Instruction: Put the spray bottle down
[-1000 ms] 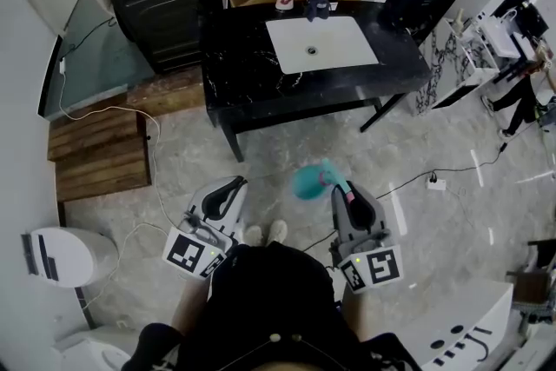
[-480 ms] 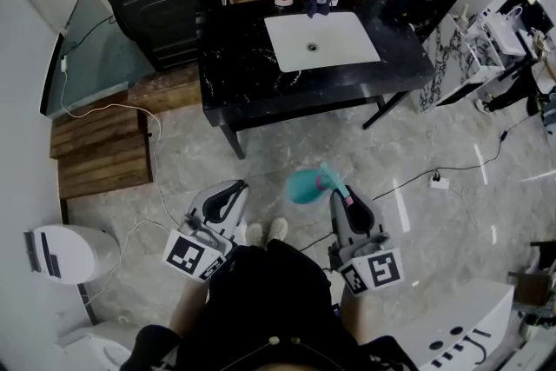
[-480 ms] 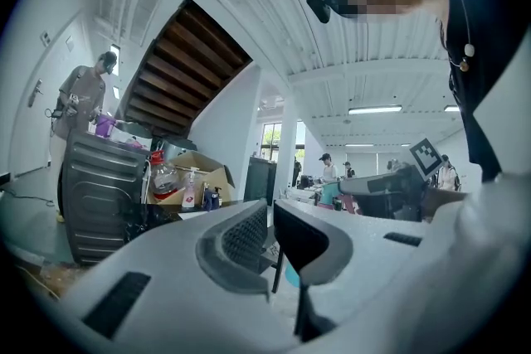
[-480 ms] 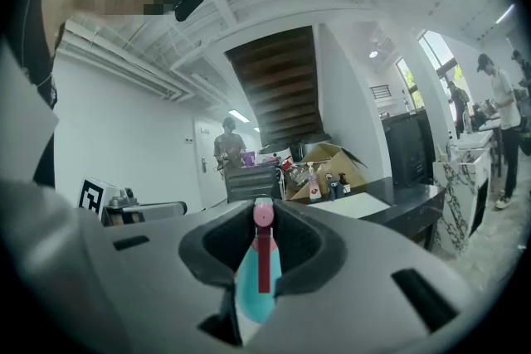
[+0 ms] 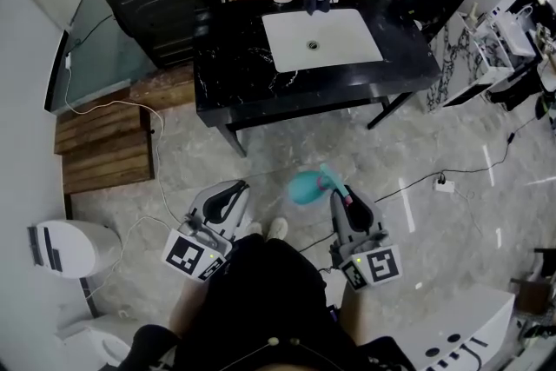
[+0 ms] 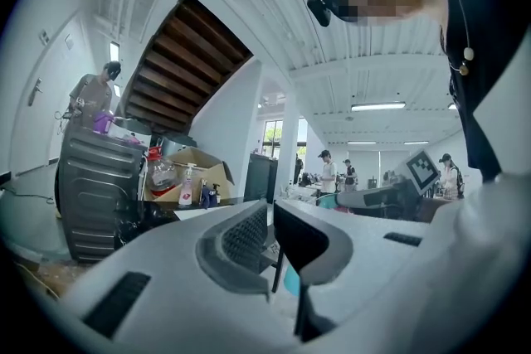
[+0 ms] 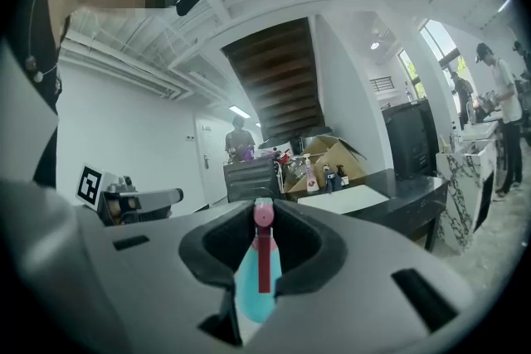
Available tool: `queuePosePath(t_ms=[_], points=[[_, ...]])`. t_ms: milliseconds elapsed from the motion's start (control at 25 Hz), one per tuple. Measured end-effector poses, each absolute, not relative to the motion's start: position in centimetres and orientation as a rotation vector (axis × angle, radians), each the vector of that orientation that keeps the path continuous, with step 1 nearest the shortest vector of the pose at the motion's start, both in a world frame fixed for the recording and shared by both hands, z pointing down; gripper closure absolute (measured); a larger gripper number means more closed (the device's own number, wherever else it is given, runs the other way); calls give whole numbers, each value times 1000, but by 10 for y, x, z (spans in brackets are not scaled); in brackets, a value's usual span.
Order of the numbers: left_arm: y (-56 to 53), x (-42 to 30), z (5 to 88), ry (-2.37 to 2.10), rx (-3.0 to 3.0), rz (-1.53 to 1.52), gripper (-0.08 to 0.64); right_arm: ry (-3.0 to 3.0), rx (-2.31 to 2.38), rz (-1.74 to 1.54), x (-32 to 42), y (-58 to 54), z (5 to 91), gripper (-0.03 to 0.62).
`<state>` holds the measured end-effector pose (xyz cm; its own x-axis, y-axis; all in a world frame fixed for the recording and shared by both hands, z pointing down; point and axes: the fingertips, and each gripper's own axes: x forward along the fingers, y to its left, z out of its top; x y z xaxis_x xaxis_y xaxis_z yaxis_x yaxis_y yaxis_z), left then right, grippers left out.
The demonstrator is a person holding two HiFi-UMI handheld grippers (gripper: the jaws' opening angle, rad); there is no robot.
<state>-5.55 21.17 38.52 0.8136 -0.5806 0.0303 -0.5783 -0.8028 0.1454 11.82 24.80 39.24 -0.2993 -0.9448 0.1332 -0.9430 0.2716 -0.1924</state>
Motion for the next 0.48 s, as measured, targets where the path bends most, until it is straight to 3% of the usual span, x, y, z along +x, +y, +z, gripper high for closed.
queuePosePath(t_ms=[480], points=[[176, -53, 397, -1032, 2783, -35, 532, 2580, -1891, -371, 138, 209, 407, 522]])
